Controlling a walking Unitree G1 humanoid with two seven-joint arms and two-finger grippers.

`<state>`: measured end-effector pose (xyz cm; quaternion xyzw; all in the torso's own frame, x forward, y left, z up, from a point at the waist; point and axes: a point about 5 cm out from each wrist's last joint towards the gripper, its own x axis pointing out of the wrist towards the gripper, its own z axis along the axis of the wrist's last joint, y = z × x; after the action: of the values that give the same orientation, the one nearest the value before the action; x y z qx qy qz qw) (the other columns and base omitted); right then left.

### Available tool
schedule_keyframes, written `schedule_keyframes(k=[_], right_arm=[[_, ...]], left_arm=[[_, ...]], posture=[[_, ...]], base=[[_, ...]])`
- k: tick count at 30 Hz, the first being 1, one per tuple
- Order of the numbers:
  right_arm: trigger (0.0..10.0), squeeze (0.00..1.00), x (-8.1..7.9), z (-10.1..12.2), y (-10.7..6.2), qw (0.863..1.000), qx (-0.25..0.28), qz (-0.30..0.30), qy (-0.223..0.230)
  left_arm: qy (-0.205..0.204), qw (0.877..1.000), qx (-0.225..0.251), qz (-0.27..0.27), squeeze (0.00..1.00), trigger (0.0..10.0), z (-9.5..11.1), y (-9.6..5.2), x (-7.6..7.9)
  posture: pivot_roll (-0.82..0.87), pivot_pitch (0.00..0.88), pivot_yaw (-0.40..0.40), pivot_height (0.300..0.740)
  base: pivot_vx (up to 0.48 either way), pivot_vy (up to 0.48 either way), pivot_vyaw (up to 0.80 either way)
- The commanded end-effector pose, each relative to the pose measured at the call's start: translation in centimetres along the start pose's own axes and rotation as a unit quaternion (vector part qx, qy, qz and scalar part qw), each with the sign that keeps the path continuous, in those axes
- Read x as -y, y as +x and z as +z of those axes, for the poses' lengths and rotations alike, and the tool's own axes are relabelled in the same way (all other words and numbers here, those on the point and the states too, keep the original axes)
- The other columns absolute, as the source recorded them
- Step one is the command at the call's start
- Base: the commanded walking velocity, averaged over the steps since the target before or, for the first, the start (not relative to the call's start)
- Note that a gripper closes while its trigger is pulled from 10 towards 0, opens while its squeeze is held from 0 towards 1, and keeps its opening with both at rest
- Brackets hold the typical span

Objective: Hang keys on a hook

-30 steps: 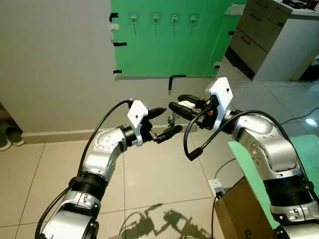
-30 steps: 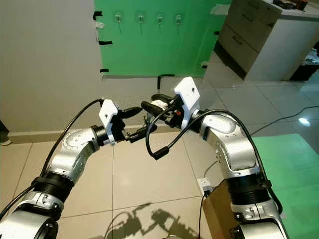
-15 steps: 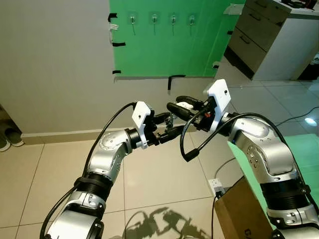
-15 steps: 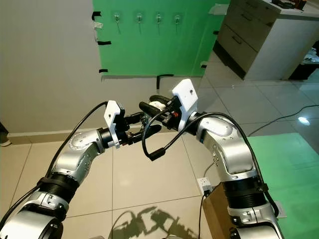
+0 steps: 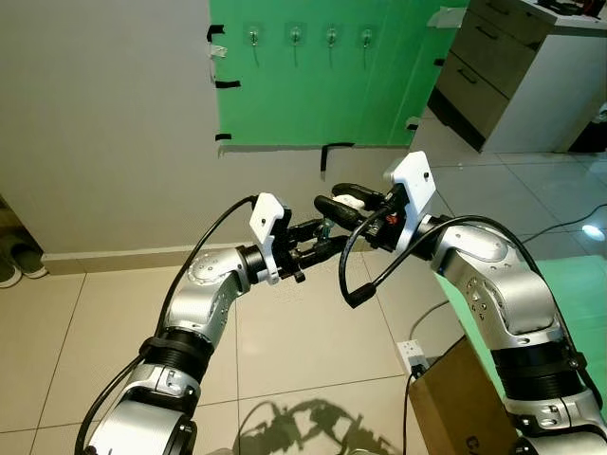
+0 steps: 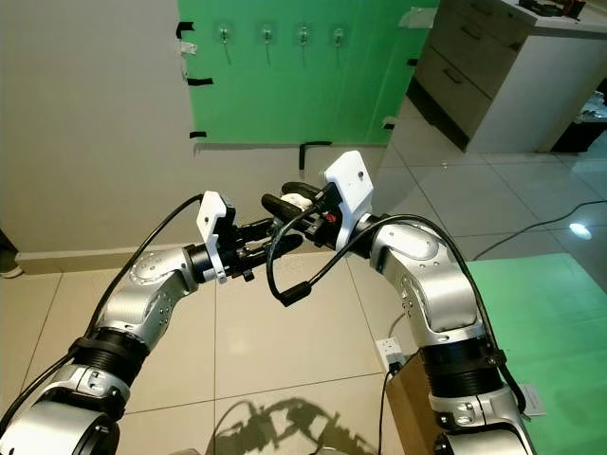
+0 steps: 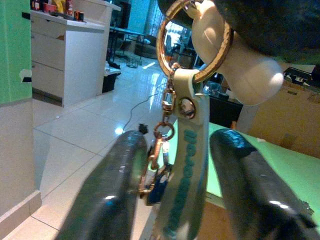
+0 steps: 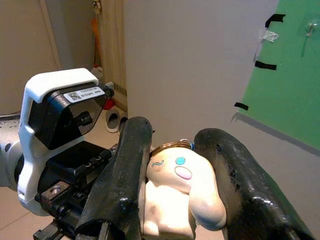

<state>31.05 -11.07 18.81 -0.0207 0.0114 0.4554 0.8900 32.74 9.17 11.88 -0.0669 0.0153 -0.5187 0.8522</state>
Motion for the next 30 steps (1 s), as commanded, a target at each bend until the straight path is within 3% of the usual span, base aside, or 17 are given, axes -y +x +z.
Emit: schedule_keyframes(k=[1, 8, 30], right_arm=[[10.0, 0.00, -0.28, 0.00, -0.12, 1.000, 0.005, 0.001, 0.003], [10.0, 0.00, -0.33, -0.44, -0.04, 1.000, 0.003, -0.004, 0.007], [10.0, 0.00, -0.29, 0.18, 0.32, 0.999, 0.020, -0.017, 0.018]], left_arm=[[0.005, 1.000, 0.007, -0.007, 0.00, 0.0, 0.63, 0.03, -0.07], [-0.007, 1.000, 0.013, 0.011, 0.00, 0.0, 0.57, -0.26, -0.47], [-0.005, 1.000, 0.004, -0.003, 0.00, 0.0, 0.54, 0.29, -0.21]], posture=[[-0.12, 0.000, -0.032, 0.740], [-0.11, 0.000, -0.030, 0.740], [-0.12, 0.000, -0.024, 0.740]], base=[[0.000, 0.000, 0.00], [0.000, 0.000, 0.00], [0.000, 0.000, 0.00]])
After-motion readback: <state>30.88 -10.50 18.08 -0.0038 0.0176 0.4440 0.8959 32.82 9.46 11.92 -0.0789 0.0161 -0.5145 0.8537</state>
